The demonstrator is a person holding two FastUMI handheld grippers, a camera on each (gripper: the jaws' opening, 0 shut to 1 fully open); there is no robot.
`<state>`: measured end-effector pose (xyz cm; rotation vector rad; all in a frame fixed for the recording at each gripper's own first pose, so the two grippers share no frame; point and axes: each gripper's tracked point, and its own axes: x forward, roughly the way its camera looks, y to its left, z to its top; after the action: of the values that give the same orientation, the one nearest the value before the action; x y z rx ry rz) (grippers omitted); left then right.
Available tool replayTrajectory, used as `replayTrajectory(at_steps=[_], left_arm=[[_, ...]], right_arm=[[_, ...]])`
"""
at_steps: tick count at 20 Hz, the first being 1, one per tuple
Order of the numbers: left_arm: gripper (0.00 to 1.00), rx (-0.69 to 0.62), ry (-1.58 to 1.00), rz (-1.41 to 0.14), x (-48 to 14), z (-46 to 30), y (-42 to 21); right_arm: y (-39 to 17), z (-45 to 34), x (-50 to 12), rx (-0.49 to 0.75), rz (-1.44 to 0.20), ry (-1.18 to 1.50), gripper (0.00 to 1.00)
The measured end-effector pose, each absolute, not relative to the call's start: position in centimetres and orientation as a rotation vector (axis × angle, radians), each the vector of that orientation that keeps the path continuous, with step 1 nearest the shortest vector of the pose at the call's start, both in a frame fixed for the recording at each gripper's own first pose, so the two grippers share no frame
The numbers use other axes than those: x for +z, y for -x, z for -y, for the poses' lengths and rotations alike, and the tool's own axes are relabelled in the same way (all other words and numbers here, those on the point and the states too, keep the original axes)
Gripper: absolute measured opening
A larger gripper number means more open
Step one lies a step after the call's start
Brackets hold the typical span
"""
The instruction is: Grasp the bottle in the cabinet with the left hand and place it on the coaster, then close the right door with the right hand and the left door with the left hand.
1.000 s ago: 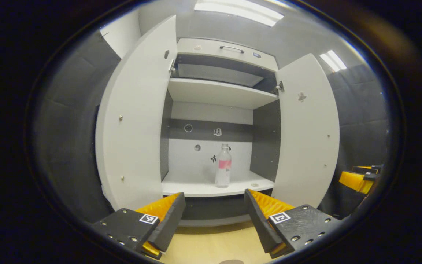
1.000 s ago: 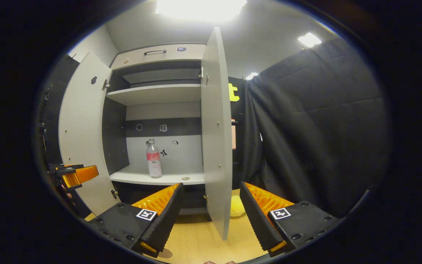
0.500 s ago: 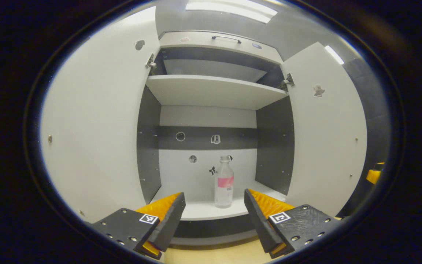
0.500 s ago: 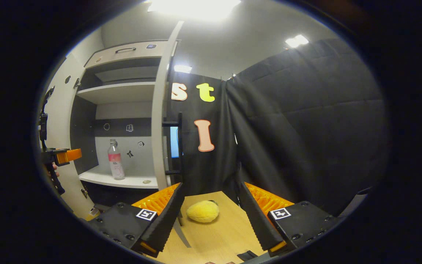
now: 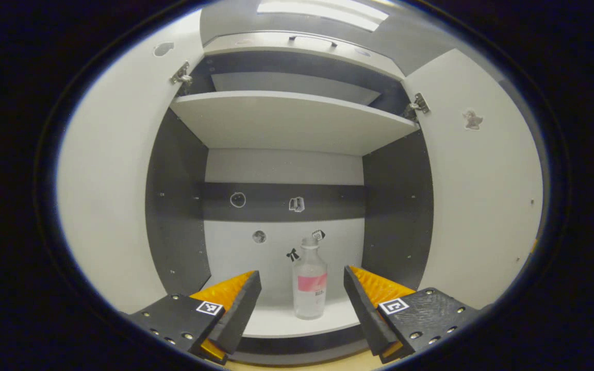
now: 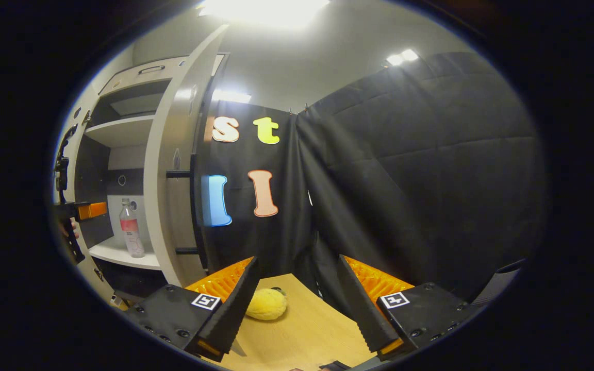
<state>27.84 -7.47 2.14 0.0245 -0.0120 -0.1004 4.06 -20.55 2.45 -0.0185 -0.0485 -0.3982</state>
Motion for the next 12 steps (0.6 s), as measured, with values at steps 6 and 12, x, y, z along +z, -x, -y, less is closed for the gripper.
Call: replayTrajectory(at_steps=[6,12], left_arm=[[0.93,-0.112,0.02,-0.046,-0.5,8.6,-32.2],[0.94,-0.121,0.02,-0.097,-2.5,9.2,-35.6]], right_arm=[[-5.3,22.9,1.2,-0.43,0.023,0.013,0.96],[-7.2,24.7,0.4,-0.448,0.023,0.0,0.96]])
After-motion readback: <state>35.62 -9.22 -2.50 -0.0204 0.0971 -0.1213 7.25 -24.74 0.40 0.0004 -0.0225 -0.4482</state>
